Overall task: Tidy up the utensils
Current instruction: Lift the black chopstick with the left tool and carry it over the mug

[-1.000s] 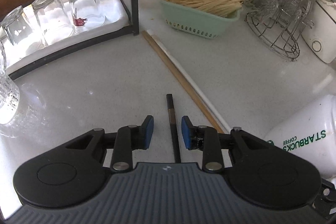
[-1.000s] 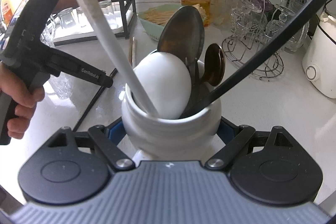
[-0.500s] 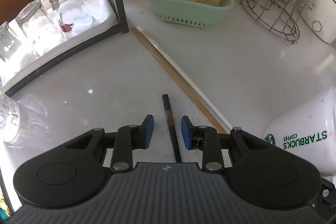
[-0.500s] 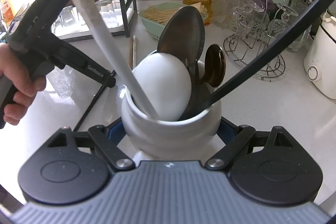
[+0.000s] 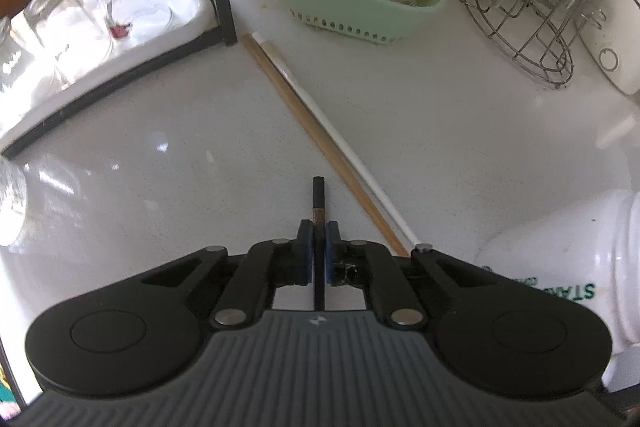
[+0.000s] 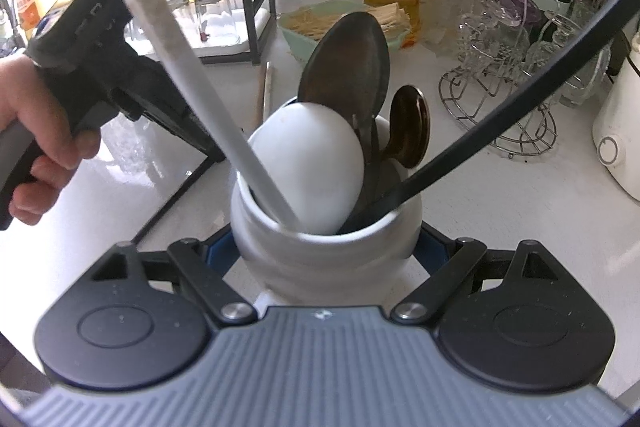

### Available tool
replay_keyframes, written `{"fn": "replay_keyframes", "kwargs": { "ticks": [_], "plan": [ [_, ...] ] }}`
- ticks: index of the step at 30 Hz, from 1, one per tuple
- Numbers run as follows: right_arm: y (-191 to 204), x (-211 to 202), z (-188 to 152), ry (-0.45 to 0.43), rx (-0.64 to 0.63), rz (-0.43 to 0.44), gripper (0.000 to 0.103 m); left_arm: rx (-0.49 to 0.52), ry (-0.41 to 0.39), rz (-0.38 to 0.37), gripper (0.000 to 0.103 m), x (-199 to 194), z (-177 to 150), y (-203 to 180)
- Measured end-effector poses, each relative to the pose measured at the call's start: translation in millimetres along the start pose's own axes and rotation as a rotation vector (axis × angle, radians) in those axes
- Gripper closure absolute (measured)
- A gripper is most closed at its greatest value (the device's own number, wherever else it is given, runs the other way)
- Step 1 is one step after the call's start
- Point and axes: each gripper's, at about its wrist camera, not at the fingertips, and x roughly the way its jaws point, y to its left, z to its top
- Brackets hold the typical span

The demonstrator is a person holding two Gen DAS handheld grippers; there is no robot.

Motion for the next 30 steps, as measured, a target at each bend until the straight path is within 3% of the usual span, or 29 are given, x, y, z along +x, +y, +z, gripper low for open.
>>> {"fn": "replay_keyframes", "kwargs": {
  "ticks": [7,16,30],
  "plan": [
    [-4.6,1.6,-0.5,-0.014,-0.051,0.047,0.012,-0.062,-0.09,0.007,0.096,-41.4,-7.8,-0.7],
    [-15.9,9.6,9.0,-0.009,-0.135,0.126,0.012,-0.217,-0.215,0.018,0.096,-108.4,-25.7,-3.1],
    [-26.3,12.1,10.1,-0.025,-0.206,0.192,0.012,-0.322,-0.355,-0.006,0.096,-177.3,-63.1,-35.4]
  ]
}}
